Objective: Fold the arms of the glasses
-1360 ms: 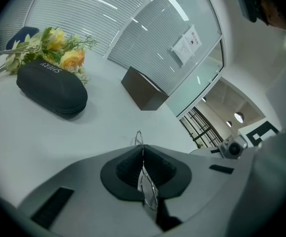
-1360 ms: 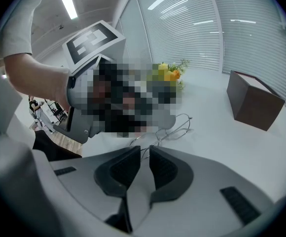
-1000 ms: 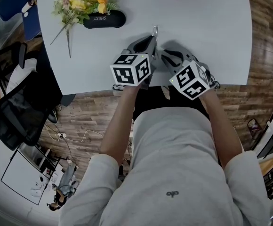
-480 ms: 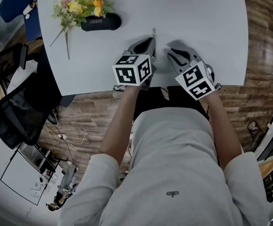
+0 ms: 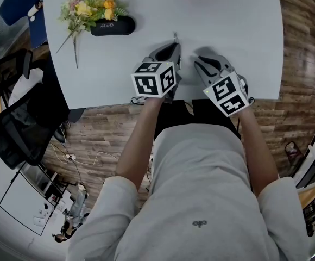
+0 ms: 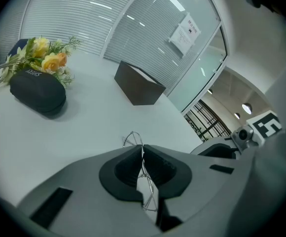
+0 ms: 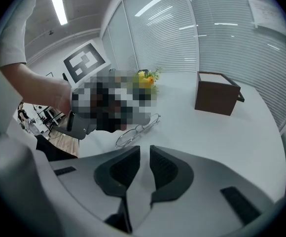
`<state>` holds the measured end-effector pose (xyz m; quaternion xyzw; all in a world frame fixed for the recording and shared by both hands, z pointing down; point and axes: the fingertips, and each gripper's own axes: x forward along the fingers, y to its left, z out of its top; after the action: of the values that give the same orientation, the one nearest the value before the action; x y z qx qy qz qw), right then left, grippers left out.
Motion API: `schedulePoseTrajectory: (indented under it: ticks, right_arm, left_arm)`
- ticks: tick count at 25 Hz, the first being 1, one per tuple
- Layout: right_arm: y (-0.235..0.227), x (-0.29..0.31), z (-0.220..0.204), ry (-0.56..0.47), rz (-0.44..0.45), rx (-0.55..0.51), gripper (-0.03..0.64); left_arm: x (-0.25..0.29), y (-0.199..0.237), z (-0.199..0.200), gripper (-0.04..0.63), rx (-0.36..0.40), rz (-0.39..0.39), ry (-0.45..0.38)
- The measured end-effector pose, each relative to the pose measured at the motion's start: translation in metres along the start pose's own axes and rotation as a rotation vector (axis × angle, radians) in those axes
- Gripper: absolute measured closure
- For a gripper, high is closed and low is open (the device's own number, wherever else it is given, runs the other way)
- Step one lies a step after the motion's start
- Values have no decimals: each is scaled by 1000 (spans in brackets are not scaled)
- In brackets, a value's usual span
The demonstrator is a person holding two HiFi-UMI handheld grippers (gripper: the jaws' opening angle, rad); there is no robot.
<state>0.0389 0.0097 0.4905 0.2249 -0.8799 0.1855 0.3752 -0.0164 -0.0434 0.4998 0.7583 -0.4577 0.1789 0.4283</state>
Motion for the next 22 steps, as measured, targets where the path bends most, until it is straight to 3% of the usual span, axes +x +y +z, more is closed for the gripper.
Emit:
schedulePoseTrajectory:
  ticks: [22]
  right_arm:
    - [-13, -8, -15, 5, 8, 26, 549]
  left_arm:
    - [22, -7, -11, 572, -16, -1, 29]
